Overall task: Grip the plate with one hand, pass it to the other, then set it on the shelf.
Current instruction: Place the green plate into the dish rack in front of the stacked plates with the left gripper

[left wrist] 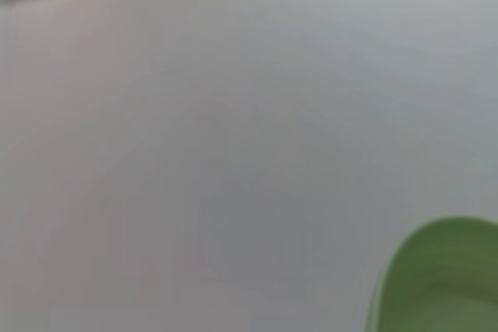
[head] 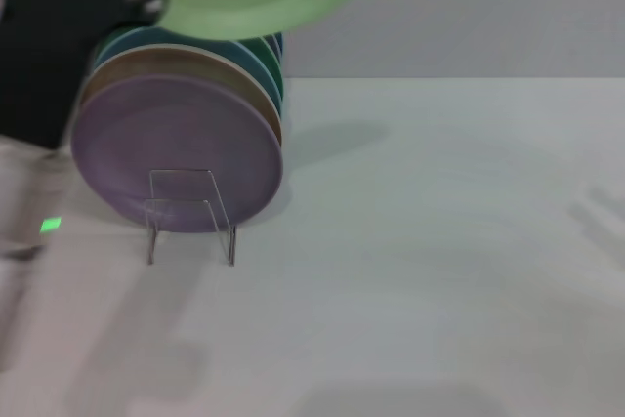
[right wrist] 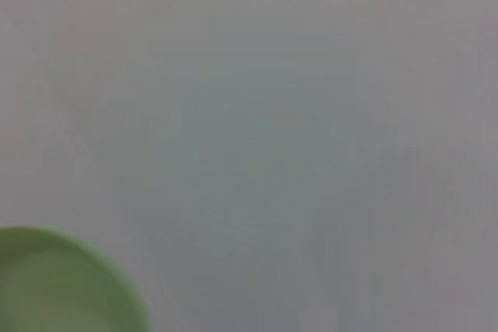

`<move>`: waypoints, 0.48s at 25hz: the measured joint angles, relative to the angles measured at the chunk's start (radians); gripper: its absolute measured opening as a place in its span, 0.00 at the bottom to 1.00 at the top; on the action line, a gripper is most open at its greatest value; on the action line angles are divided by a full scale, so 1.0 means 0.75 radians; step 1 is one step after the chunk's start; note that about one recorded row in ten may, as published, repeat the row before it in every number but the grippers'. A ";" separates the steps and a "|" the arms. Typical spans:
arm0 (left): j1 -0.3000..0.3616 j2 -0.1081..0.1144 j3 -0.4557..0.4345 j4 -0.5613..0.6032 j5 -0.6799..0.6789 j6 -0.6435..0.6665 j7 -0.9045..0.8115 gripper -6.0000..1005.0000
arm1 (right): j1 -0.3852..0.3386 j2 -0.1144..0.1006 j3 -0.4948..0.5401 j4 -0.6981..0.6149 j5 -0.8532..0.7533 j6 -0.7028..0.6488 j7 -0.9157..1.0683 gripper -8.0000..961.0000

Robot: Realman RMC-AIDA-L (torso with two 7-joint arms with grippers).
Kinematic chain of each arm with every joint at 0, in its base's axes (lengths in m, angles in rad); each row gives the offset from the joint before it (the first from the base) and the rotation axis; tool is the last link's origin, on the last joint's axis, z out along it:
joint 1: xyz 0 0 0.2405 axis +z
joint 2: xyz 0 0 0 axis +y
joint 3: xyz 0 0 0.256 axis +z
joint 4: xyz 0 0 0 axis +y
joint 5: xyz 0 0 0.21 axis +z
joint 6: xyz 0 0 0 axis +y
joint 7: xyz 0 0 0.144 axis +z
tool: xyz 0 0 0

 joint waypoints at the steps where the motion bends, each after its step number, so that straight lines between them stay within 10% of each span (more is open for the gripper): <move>1: 0.000 0.000 0.000 0.000 0.000 0.000 0.000 0.05 | 0.000 0.000 0.000 0.000 0.000 0.000 0.000 0.67; 2: -0.076 -0.009 -0.162 0.349 0.134 0.364 -0.403 0.05 | 0.003 0.000 -0.002 0.000 0.000 0.001 0.000 0.67; 5: -0.277 0.014 -0.282 0.884 0.140 0.726 -0.687 0.05 | 0.019 -0.001 -0.005 -0.006 -0.017 0.009 0.000 0.67; 12: -0.476 0.052 -0.294 1.398 0.144 0.955 -0.721 0.06 | 0.059 -0.003 -0.003 -0.042 -0.051 0.037 -0.002 0.66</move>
